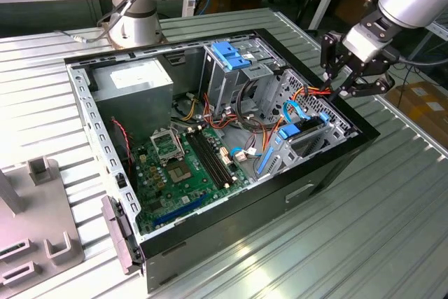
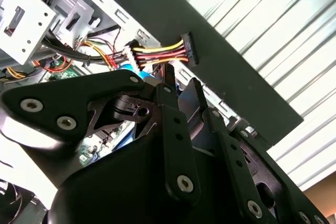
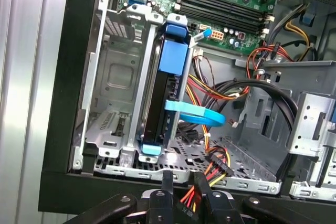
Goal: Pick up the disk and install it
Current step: 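Insert the first disk wire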
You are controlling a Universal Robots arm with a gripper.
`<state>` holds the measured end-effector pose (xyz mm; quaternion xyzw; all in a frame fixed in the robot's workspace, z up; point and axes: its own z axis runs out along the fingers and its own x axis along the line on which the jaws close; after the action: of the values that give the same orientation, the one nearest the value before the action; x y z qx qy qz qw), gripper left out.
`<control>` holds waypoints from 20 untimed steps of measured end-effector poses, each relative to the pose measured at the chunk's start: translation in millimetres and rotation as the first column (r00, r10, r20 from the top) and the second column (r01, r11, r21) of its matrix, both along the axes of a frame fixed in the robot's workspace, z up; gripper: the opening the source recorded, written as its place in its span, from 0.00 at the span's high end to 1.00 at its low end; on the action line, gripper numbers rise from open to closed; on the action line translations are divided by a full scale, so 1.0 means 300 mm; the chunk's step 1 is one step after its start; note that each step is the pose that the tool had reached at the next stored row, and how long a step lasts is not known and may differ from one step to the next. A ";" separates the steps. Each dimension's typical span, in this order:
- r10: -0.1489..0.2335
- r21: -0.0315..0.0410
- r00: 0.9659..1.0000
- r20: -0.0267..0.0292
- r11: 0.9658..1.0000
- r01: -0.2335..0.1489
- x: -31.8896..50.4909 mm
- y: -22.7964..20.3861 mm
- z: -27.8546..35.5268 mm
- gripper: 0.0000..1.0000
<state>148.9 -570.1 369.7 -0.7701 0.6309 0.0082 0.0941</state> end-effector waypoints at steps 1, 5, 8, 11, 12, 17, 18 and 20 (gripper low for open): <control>0.004 0.000 1.000 0.000 1.000 -0.004 0.006 0.001 0.000 0.70; 0.020 0.000 1.000 0.000 1.000 -0.020 0.030 0.007 0.000 0.70; 0.031 0.000 1.000 0.000 1.000 -0.031 0.046 0.011 0.000 0.70; 0.039 0.000 0.999 0.000 0.999 -0.039 0.056 0.013 0.000 0.70; 0.039 0.000 0.999 0.000 0.999 -0.039 0.056 0.013 0.000 0.70; 0.095 0.000 0.995 0.000 0.995 -0.095 0.057 0.014 0.000 0.70; 0.109 0.000 0.994 0.000 0.994 -0.109 0.057 0.014 0.000 0.70; 0.154 0.000 0.988 0.000 0.988 -0.154 0.056 0.015 0.000 0.70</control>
<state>165.8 -565.7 369.6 -0.8166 0.5695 0.0153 0.0930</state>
